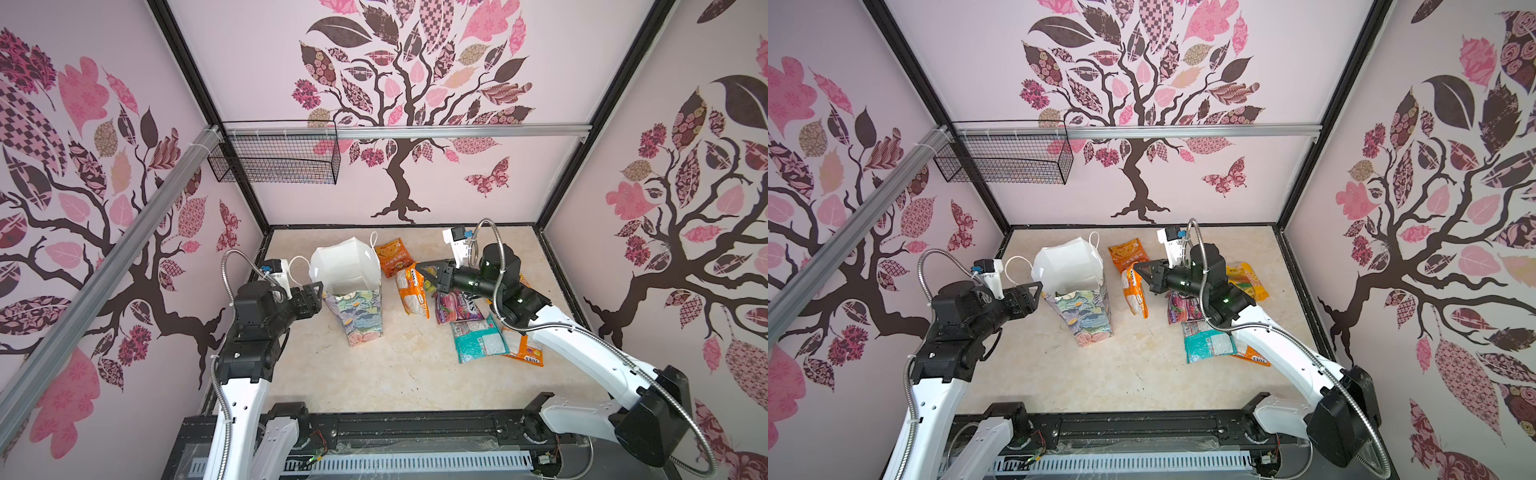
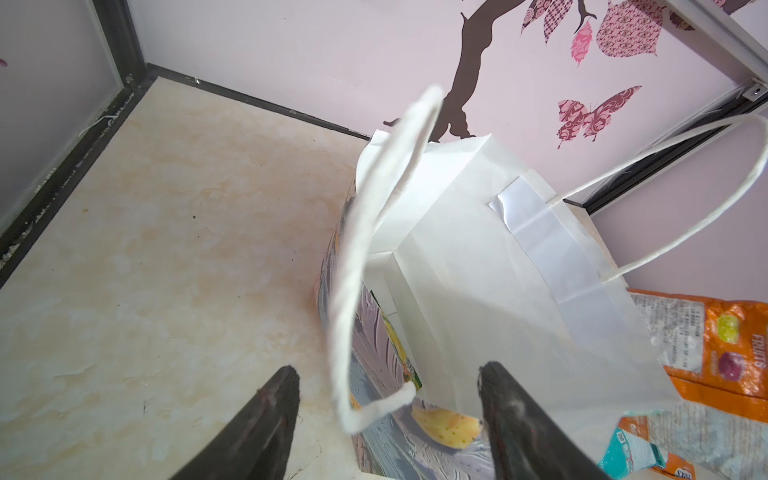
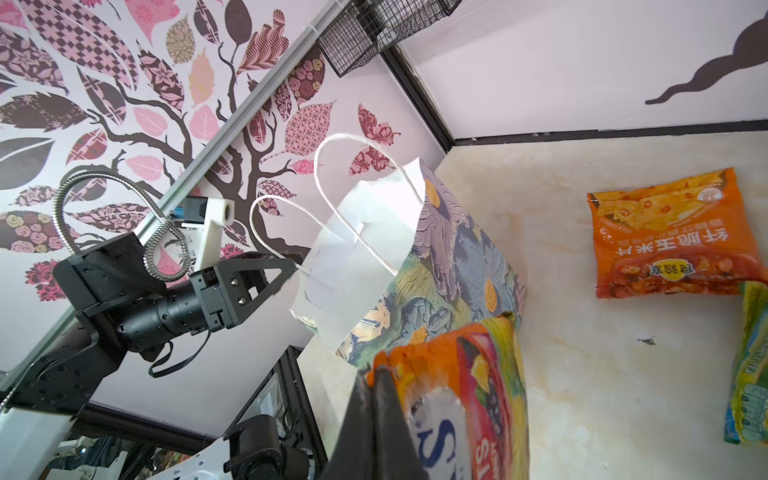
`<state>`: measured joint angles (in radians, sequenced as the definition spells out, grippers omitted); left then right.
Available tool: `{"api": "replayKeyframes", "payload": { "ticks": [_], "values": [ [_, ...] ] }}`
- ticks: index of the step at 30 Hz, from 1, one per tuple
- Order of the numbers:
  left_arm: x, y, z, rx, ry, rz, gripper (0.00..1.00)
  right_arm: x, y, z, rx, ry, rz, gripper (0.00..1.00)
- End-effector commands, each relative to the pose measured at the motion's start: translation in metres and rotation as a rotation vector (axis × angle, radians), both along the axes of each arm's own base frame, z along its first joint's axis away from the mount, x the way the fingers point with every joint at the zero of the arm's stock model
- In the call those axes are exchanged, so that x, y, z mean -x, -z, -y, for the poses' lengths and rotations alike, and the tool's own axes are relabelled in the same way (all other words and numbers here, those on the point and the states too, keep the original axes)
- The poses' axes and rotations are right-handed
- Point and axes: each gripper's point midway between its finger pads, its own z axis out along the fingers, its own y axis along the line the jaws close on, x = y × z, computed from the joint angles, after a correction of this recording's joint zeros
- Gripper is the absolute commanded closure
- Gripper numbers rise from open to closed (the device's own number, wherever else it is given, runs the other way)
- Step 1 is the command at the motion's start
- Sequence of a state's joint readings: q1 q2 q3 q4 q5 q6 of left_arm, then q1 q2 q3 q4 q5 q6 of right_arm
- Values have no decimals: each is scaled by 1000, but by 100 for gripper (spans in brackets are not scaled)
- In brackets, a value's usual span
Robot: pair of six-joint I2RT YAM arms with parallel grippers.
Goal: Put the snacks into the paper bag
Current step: 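Lift the orange packet with the right gripper and carry it toward the bag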
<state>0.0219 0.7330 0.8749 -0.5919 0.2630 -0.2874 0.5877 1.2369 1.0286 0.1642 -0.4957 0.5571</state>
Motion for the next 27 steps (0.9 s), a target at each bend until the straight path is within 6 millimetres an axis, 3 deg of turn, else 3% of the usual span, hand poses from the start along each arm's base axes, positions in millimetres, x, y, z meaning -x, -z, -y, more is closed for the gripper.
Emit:
{"api": "replayKeyframes", "payload": {
  "ticks": [1,11,27],
  "values": [
    [-1,-1,-3,-8,-10,2,27,6,-46,-2,-76,-23,105,100],
    [-1,-1,1,-2,9,2,31,8,-72,-4,-83,-32,160,100],
    [-2,-1,0,-2,8,2,30,36,-160,-27,-117,-88,334,100]
  ]
}}
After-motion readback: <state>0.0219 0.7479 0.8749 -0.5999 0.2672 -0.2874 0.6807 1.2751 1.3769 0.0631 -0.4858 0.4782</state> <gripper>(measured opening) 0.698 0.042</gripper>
